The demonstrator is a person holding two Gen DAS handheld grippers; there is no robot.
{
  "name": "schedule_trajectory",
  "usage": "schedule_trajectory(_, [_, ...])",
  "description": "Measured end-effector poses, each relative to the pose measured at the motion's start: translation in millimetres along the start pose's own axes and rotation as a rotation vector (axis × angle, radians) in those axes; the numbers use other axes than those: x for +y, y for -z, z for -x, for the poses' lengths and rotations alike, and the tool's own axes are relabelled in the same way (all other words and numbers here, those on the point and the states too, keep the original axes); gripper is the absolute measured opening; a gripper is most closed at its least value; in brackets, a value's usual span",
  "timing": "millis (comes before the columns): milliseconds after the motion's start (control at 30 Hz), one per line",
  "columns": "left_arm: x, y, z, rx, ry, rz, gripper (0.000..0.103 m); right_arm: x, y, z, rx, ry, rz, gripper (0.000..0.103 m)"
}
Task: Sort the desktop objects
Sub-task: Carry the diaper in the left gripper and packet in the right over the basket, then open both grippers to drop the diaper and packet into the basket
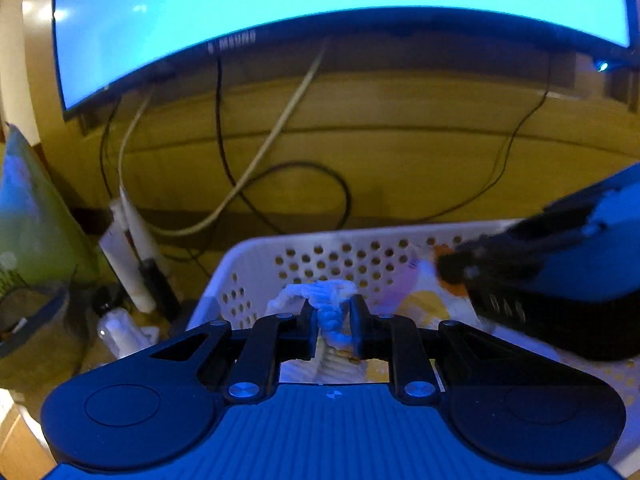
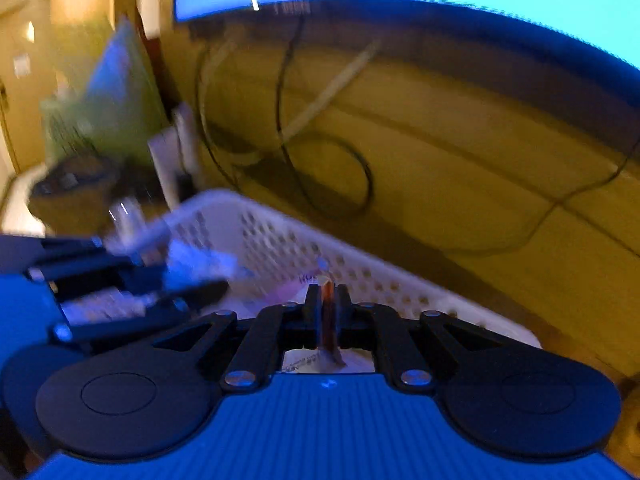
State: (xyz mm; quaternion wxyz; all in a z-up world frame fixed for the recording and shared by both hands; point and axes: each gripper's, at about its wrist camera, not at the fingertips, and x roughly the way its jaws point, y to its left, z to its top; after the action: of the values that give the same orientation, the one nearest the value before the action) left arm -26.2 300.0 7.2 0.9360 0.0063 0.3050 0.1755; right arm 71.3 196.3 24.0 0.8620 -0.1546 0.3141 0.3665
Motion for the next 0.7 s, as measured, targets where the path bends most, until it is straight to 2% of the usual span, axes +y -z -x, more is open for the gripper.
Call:
schedule_trajectory(133, [-0.2,5.3,-16.3,0.045,0.009,-0.013,0.027,-1.5,10.4,-16.7,0.070,0.044,-0.024,0.013])
schedule_trajectory(167, [-1.2,6.6,-15.6,0.047,0.010,-0.011,0.034,-1.4,12.0,-18.8,0.076,0.045,-0.030,0.013])
schedule_trajectory(200, [-0.4,7.3,-17.5,0.052,0.011,-0.006,0.042,-3.8,13.4,-19.1,0.087,0.048,-0.038,0.023])
schedule_trajectory(233, [-0.9,7.8,-17.8,0.057,0.010,-0.004,0.040,-3.9,15.5,-19.3,0.097,0.050,-0.042,0.034])
schedule_trajectory(300, [0.4,7.6,-19.8,0.066,0.007,0.006,0.042,-4.2,16.7,-21.7,0.102,0.075,-0.043,0.044])
schedule_trajectory(333, [0.9,6.9,-20.5,0.073,0.011,0.009,0.043,-5.0,16.5,-22.0,0.103,0.086,-0.050,0.047])
schedule_trajectory(367, [1.3,6.8,-20.6,0.081,0.011,0.013,0.048,-6.6,16.6,-22.0,0.108,0.091,-0.062,0.049])
schedule_trajectory(433, [3.8,6.4,-22.1,0.092,-0.008,0.026,0.059,-10.5,15.4,-25.8,0.129,0.104,-0.086,0.057])
schedule_trajectory(500, [7.0,5.9,-18.8,0.078,-0.013,0.045,0.076,-15.0,14.6,-23.4,0.133,0.126,-0.103,0.062])
schedule_trajectory(600, [8.3,5.7,-13.8,0.063,-0.038,0.051,0.085,-22.0,16.5,-16.5,0.131,0.147,-0.124,0.074])
schedule_trajectory(700, [8.0,4.7,-8.9,0.058,-0.037,0.061,0.088,-27.7,18.9,-10.2,0.120,0.146,-0.140,0.076])
